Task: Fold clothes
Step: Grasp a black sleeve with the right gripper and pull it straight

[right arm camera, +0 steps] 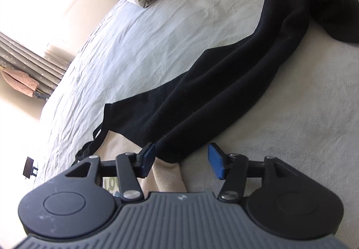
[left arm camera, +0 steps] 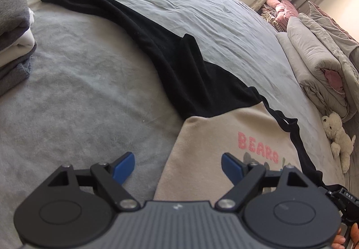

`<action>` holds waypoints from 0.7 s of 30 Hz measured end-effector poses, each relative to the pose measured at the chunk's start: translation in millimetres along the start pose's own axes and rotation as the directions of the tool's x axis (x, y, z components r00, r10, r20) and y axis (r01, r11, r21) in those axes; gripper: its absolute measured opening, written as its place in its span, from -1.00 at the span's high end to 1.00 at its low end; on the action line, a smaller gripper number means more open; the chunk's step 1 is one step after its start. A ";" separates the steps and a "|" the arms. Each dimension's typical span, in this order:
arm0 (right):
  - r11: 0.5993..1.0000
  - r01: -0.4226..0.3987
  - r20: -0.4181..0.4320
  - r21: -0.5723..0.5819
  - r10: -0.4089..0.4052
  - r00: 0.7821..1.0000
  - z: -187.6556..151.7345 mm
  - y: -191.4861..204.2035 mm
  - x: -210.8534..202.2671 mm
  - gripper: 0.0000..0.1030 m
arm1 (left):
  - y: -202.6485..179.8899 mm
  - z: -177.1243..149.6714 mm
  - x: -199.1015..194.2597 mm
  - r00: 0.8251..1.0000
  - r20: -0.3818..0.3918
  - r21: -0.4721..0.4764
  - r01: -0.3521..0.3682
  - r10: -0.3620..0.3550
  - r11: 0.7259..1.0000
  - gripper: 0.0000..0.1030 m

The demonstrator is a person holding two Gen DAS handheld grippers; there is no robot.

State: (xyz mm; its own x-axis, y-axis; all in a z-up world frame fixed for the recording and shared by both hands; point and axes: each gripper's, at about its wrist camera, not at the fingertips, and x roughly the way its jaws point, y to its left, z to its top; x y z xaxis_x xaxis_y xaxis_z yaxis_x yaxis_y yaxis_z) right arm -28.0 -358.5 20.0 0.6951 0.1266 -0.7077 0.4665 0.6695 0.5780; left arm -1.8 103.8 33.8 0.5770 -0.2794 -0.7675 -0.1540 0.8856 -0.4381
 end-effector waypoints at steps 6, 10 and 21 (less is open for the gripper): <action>0.977 0.057 0.030 -0.207 -0.052 0.998 -16.2 25.6 15.1 0.44 | -0.5 -1.2 -0.1 1.000 0.004 0.014 -0.006 0.006 1.000 -0.66; 0.947 0.118 0.077 -0.298 -0.099 0.992 -16.5 38.8 6.2 0.75 | 5.4 1.7 -4.1 1.000 0.011 -0.004 -0.001 0.001 1.000 -0.64; 0.828 0.262 0.127 -0.496 -0.229 0.965 -32.6 57.4 21.9 0.71 | 6.3 4.2 -3.4 1.000 0.012 0.016 -0.024 0.024 1.000 -0.60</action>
State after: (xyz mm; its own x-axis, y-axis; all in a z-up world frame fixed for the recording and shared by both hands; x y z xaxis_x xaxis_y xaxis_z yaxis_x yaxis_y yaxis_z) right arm -3.8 -293.4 24.4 0.6336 -0.1242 -0.7636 0.2971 0.9504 0.0920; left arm -1.4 111.9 35.6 0.5828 -0.2540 -0.7719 -0.1551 0.8977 -0.4125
